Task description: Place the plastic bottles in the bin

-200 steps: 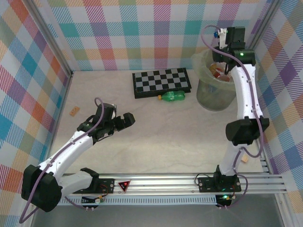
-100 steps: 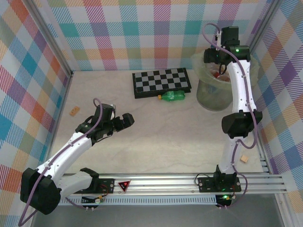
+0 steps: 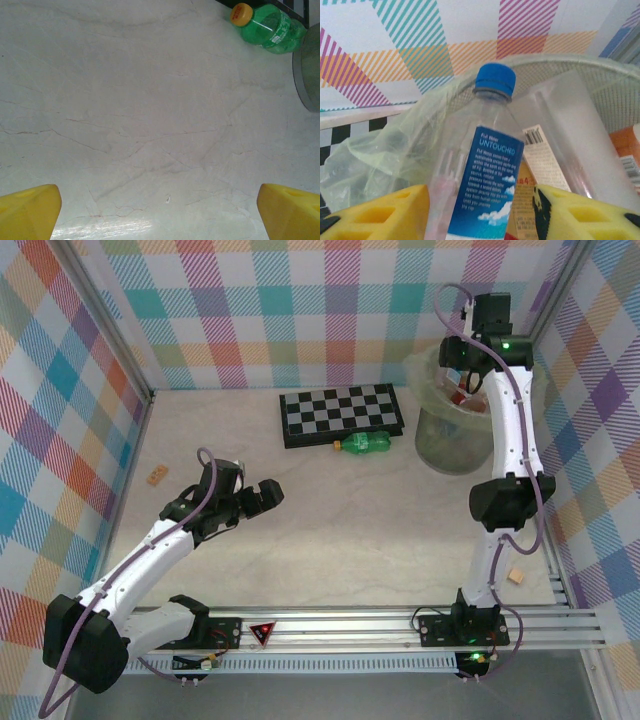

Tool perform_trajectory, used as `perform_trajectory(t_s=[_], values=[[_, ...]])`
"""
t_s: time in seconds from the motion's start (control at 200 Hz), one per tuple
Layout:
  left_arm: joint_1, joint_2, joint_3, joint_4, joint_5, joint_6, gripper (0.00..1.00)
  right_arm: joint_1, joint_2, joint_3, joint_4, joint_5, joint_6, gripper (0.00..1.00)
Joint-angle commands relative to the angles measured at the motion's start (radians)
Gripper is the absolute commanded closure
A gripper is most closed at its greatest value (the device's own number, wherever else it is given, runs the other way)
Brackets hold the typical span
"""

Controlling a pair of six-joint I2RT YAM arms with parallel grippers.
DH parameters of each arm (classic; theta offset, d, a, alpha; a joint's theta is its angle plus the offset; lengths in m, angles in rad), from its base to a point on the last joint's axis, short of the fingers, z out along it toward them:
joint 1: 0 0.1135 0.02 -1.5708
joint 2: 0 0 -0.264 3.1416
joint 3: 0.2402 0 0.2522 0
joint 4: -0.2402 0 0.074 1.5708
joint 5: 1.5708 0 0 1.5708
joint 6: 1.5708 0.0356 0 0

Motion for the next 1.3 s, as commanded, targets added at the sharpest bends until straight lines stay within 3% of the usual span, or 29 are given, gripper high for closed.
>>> perform_trajectory(t_s=[0.0,0.175,0.385,0.61,0.9,1.295], values=[[0.010,0.000,-0.002,-0.001,0.001,-0.001,0.00,-0.007,0.045,0.025,0.075,-0.010,0.005,0.49],[0.010,-0.011,-0.010,-0.003,-0.003,-0.003,0.00,-0.010,0.087,-0.013,0.084,0.011,0.012,0.55],[0.010,-0.021,-0.016,-0.010,-0.010,-0.003,0.00,-0.011,-0.015,-0.270,0.194,0.008,0.045,0.57],[0.010,-0.006,-0.025,0.010,-0.004,-0.007,0.00,-0.010,-0.051,-0.238,0.140,0.001,0.089,0.59],[0.010,0.004,-0.028,0.021,0.003,-0.004,0.00,-0.012,-0.184,-0.428,0.167,0.008,0.126,0.60],[0.010,-0.005,-0.024,0.015,0.001,-0.008,0.00,-0.012,-0.155,-0.173,0.068,-0.036,0.093,0.48]])
